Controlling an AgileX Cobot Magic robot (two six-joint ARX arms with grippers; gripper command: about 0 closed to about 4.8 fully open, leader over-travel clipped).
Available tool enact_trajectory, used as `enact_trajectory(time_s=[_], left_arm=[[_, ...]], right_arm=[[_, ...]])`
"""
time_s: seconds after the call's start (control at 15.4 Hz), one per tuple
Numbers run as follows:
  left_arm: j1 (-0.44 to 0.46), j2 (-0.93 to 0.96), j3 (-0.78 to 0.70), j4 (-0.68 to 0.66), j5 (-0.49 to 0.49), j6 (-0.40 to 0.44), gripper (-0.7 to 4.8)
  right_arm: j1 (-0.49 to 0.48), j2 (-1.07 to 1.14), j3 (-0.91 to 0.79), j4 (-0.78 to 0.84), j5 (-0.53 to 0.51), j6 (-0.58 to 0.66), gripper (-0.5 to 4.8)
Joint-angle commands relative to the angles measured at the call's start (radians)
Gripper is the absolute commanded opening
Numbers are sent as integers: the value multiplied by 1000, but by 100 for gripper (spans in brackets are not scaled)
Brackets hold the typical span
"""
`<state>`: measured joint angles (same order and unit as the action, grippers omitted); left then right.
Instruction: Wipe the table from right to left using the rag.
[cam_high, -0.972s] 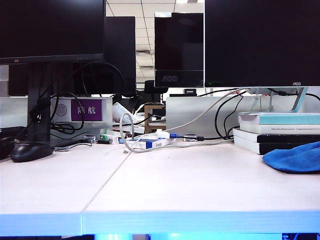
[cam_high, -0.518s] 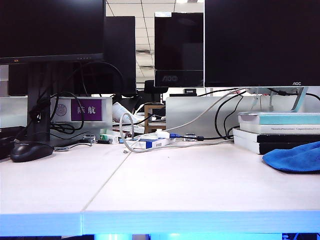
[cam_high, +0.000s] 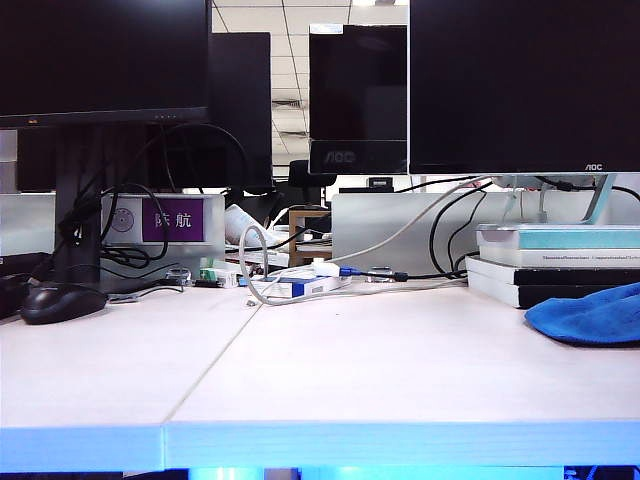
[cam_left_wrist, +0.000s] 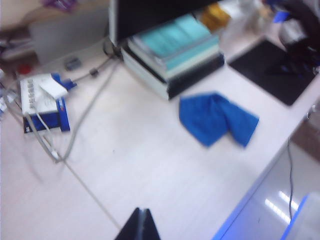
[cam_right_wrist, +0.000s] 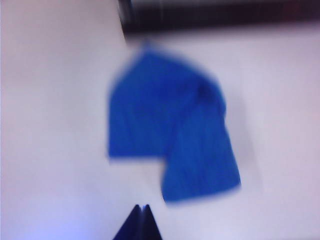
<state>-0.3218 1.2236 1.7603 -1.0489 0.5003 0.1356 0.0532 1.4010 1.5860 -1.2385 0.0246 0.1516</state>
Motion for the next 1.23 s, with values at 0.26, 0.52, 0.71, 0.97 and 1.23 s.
enact_trajectory(time_s=[0.26, 0.52, 0.71, 0.97, 1.23], left_arm=[[3, -5, 6, 16, 62, 22, -3], [3, -5, 6, 18, 65, 22, 58], [3, -6, 6, 18, 65, 22, 60], [3, -6, 6, 19, 65, 22, 60], [3, -6, 6, 19, 64, 22, 60]], right_arm=[[-2, 114, 3, -40, 2, -34, 89], [-2, 188, 0, -36, 8, -40, 189], [-2, 260, -3, -27, 108, -40, 170], [-2, 356, -3, 32, 113, -41, 170], [-3, 439, -3, 54, 116, -40, 170]])
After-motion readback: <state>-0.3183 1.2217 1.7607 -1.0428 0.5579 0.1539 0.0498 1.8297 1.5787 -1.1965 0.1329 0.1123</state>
